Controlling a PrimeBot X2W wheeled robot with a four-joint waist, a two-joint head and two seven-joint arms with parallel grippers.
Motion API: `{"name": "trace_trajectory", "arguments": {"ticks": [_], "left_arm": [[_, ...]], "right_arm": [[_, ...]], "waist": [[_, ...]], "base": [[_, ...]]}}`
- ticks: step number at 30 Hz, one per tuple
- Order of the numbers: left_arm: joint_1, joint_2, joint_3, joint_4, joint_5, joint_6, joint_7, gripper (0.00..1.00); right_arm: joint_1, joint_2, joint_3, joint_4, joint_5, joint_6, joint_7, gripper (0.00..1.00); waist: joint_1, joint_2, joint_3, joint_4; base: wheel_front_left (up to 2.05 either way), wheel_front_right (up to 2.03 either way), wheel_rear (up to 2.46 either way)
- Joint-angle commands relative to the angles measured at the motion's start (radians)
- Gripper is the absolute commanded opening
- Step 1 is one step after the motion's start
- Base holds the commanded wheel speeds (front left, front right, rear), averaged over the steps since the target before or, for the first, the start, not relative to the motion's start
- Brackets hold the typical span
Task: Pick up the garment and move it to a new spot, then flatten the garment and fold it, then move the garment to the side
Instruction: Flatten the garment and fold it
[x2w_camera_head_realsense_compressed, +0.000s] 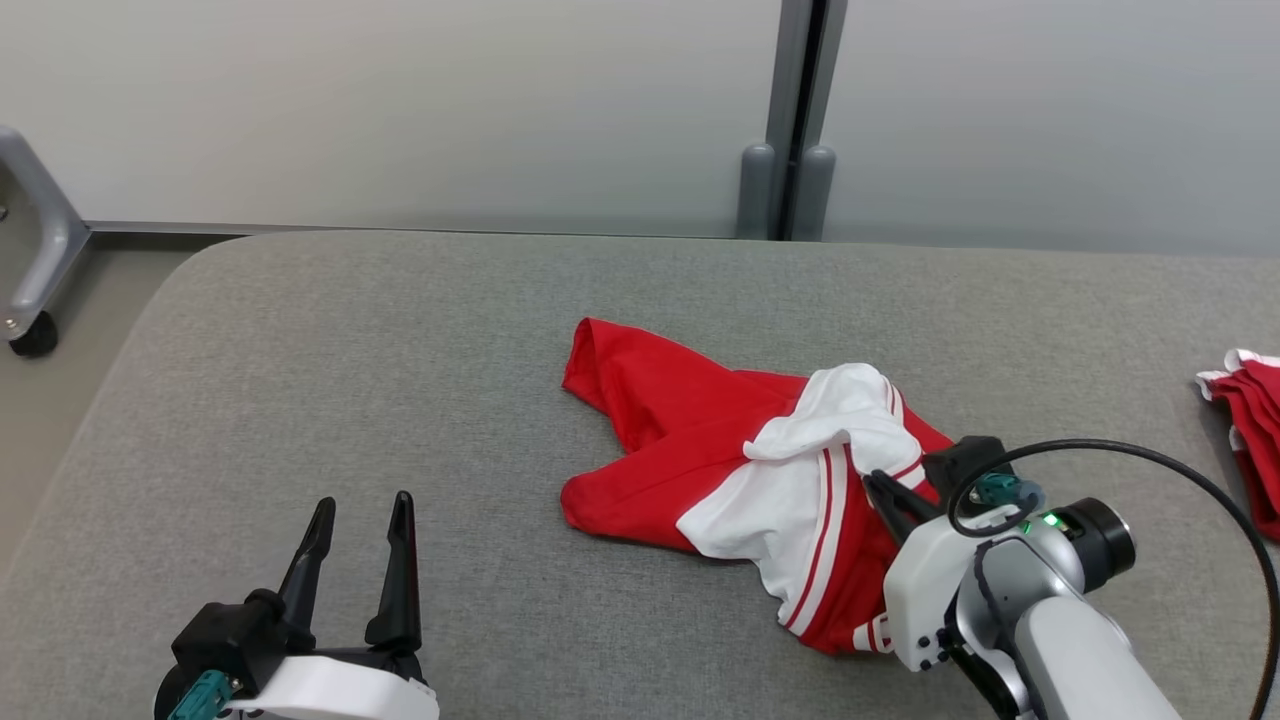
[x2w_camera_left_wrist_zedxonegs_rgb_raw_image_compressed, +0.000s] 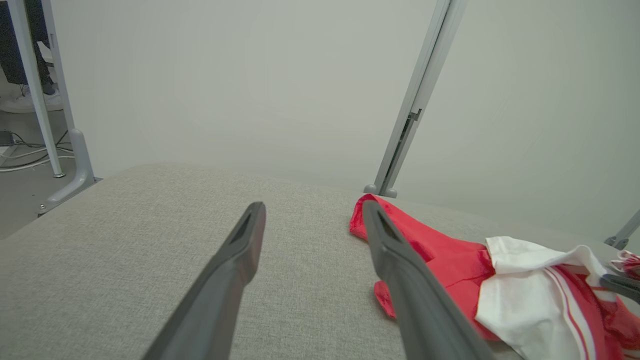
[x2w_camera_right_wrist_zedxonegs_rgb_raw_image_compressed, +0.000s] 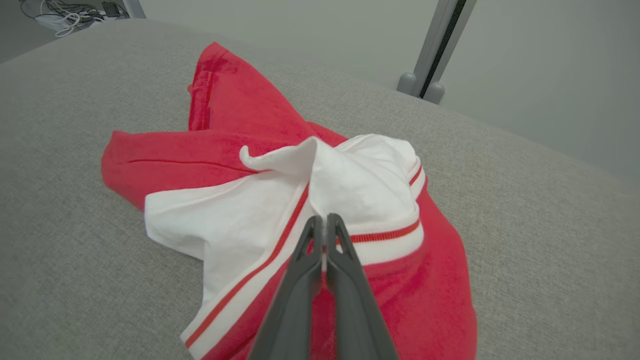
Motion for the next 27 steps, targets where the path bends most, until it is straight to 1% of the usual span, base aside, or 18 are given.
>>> {"name": "trace_trajectory", "arguments": {"ticks": [1, 5, 9, 12, 16, 19, 23, 27], "left_arm": [[-0.02, 0.004, 0.004, 0.001, 0.007, -0.006, -0.001, 1.0], [-0.031, 0.004, 0.003, -0.004, 0.011, -0.011, -0.002, 1.0], [-0.06, 0.007, -0.001, -0.015, 0.021, -0.019, -0.002, 1.0], [-0.092, 0.006, -0.009, -0.024, 0.029, -0.026, -0.002, 1.0], [-0.142, 0.006, -0.016, -0.032, 0.039, -0.034, -0.001, 1.0], [-0.181, 0.002, -0.023, -0.029, 0.049, -0.044, -0.002, 1.0], [-0.222, -0.009, -0.03, -0.018, 0.054, -0.059, -0.002, 1.0], [-0.246, -0.018, -0.028, 0.0, 0.06, -0.071, -0.002, 1.0]], "right_arm": [[0.006, -0.005, -0.011, -0.011, -0.009, 0.0, -0.008, 0.0], [-0.013, -0.006, -0.06, -0.05, -0.029, 0.0, -0.022, 0.0], [-0.064, -0.013, -0.136, -0.084, -0.063, 0.0, -0.031, 0.0], [-0.128, -0.052, -0.201, -0.097, -0.077, 0.0, -0.028, 0.0], [-0.231, -0.125, -0.271, -0.093, -0.08, 0.0, -0.032, 0.0], [-0.316, -0.184, -0.302, -0.052, -0.067, 0.0, -0.051, 0.0], [-0.427, -0.248, -0.342, 0.048, -0.054, 0.0, -0.078, 0.0], [-0.527, -0.277, -0.383, 0.16, -0.032, 0.0, -0.154, 0.0]], "waist": [[0.0, 0.0, 0.007, -0.013], [0.0, 0.0, 0.033, -0.032], [0.0, 0.0, 0.095, -0.039], [0.0, 0.0, 0.164, -0.037], [0.0, 0.0, 0.265, -0.025], [0.0, 0.0, 0.327, -0.013], [0.0, 0.0, 0.377, 0.008], [0.0, 0.0, 0.391, 0.021]], "base": [[0.0, 0.0, 0.0], [0.0, 0.0, 0.0], [0.0, 0.0, 0.0], [0.0, 0.0, 0.0], [0.0, 0.0, 0.0], [0.0, 0.0, 0.0], [0.0, 0.0, 0.0], [0.0, 0.0, 0.0]]}}
